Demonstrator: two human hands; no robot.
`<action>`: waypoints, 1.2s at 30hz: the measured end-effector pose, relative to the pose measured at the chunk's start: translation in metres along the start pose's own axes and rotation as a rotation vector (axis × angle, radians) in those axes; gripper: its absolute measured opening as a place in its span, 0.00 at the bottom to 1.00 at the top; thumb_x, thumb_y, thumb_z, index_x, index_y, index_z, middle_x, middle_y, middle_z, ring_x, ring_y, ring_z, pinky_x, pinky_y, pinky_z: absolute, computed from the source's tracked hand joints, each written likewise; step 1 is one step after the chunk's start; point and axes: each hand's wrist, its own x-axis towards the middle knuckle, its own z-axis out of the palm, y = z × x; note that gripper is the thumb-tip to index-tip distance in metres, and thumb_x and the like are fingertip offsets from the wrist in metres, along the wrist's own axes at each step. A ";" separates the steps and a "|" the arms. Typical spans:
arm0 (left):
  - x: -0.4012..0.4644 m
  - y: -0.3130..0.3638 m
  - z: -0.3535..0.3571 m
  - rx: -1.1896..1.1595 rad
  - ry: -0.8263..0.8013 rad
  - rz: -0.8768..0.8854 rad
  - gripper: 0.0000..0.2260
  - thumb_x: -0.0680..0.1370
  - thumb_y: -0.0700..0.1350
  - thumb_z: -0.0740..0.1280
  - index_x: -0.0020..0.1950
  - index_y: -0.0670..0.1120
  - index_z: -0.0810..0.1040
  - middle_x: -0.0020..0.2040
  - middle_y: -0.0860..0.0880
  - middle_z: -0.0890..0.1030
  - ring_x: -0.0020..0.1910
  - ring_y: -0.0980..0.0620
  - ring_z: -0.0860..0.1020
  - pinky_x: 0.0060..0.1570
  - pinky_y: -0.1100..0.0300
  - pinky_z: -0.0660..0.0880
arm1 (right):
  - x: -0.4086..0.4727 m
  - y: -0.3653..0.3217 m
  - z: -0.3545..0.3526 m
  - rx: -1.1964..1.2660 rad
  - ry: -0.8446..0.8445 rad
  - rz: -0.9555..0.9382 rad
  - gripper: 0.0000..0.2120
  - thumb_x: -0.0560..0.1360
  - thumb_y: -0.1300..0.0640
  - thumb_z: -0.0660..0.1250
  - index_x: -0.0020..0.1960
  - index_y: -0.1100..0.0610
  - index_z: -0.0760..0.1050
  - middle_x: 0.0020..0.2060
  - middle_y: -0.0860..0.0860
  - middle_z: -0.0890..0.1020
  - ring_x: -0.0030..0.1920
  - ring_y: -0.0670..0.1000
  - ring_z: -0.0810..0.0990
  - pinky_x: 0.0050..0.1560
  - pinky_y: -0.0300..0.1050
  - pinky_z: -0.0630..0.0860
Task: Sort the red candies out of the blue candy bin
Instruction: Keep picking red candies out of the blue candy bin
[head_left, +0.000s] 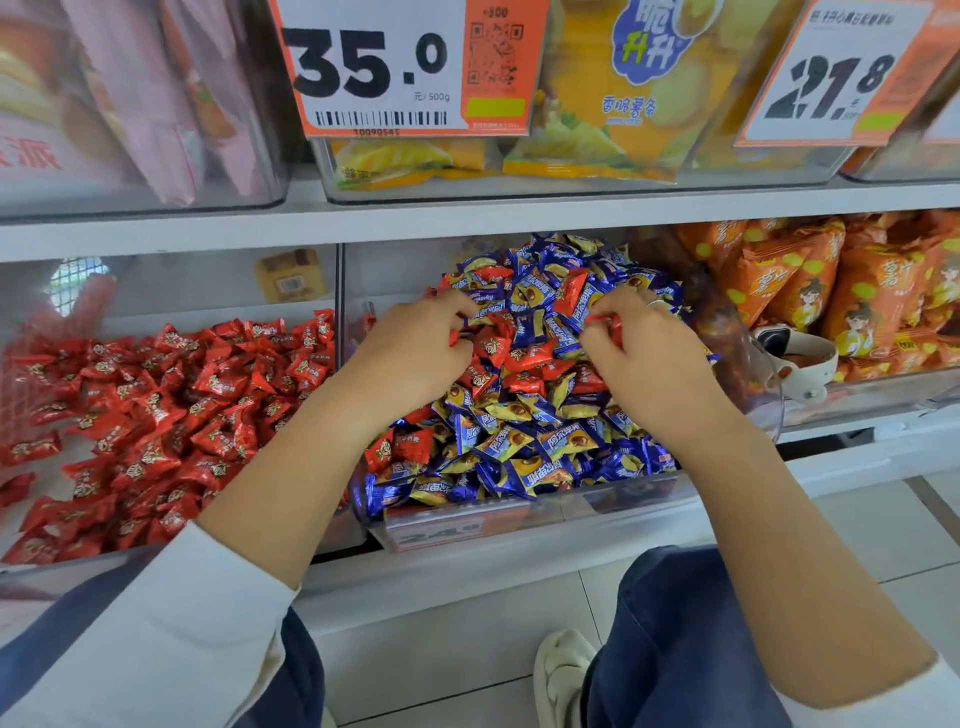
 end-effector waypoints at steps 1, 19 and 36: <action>0.000 0.001 0.002 0.045 -0.045 0.026 0.20 0.79 0.45 0.63 0.71 0.52 0.67 0.63 0.47 0.77 0.48 0.49 0.77 0.53 0.60 0.70 | 0.000 -0.002 -0.002 0.048 0.010 0.014 0.08 0.78 0.55 0.60 0.50 0.59 0.73 0.43 0.54 0.75 0.35 0.50 0.73 0.36 0.41 0.60; -0.002 -0.001 0.010 0.308 -0.139 0.101 0.18 0.80 0.50 0.62 0.68 0.48 0.65 0.42 0.50 0.73 0.41 0.50 0.71 0.38 0.57 0.66 | -0.002 -0.014 0.013 -0.217 -0.260 -0.182 0.15 0.77 0.53 0.65 0.64 0.48 0.72 0.53 0.54 0.76 0.49 0.56 0.78 0.45 0.47 0.75; 0.006 -0.002 -0.004 -0.252 0.142 -0.017 0.15 0.77 0.52 0.65 0.61 0.47 0.73 0.52 0.48 0.79 0.32 0.53 0.78 0.34 0.64 0.74 | -0.006 0.016 -0.030 0.279 0.026 0.088 0.08 0.73 0.59 0.66 0.45 0.46 0.77 0.42 0.48 0.77 0.41 0.53 0.79 0.49 0.48 0.77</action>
